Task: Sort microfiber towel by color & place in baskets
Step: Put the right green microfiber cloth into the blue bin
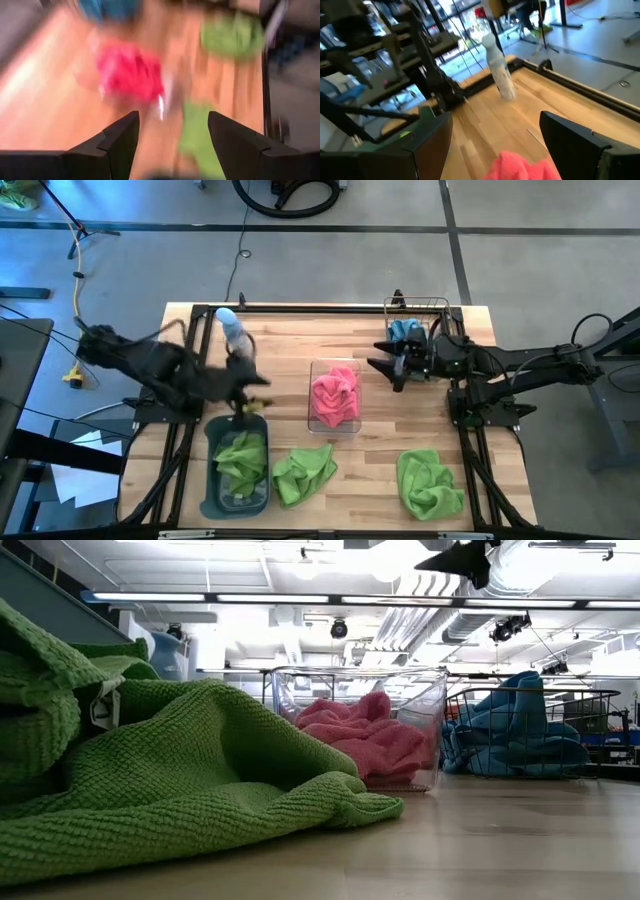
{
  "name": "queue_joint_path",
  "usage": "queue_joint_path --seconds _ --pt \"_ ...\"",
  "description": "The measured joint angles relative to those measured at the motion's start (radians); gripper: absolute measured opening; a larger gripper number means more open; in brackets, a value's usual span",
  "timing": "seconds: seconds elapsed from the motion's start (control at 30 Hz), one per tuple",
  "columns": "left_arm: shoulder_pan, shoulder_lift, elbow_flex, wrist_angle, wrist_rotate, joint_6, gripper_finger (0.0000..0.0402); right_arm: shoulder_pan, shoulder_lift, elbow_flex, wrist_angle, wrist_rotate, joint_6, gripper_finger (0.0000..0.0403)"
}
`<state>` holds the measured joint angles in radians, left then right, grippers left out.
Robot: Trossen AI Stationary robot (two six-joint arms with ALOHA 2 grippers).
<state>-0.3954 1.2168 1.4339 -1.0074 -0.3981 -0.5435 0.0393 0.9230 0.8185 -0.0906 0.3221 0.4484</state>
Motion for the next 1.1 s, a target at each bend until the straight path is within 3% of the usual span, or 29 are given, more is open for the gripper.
queue_joint_path --seconds 0.2,0.37,0.5,0.6,0.73,1.1 --pt "0.15 -0.08 -0.086 0.371 -0.033 0.213 0.0226 0.0 0.0 0.0 0.176 -0.031 -0.002 0.0296" --pt "0.258 -0.109 -0.239 0.687 0.127 0.264 0.0226 0.001 0.0 0.0 0.29 -0.092 -0.017 0.0296" --pt "0.3 -0.111 -0.378 0.899 0.256 0.203 0.0226 0.001 0.0 0.0 0.31 -0.128 -0.022 0.0296" --pt "0.299 -0.111 -0.47 1.035 0.294 0.149 0.0226 0.001 0.0 0.0 0.308 -0.151 -0.022 0.0296" --pt "0.261 -0.111 -0.522 1.137 0.295 0.119 0.0226 0.001 0.0 0.0 0.307 -0.178 -0.023 0.0296" --pt "0.235 -0.112 -0.521 1.141 0.231 0.247 0.0225 0.001 0.0 0.0 0.306 -0.181 -0.066 0.0296"
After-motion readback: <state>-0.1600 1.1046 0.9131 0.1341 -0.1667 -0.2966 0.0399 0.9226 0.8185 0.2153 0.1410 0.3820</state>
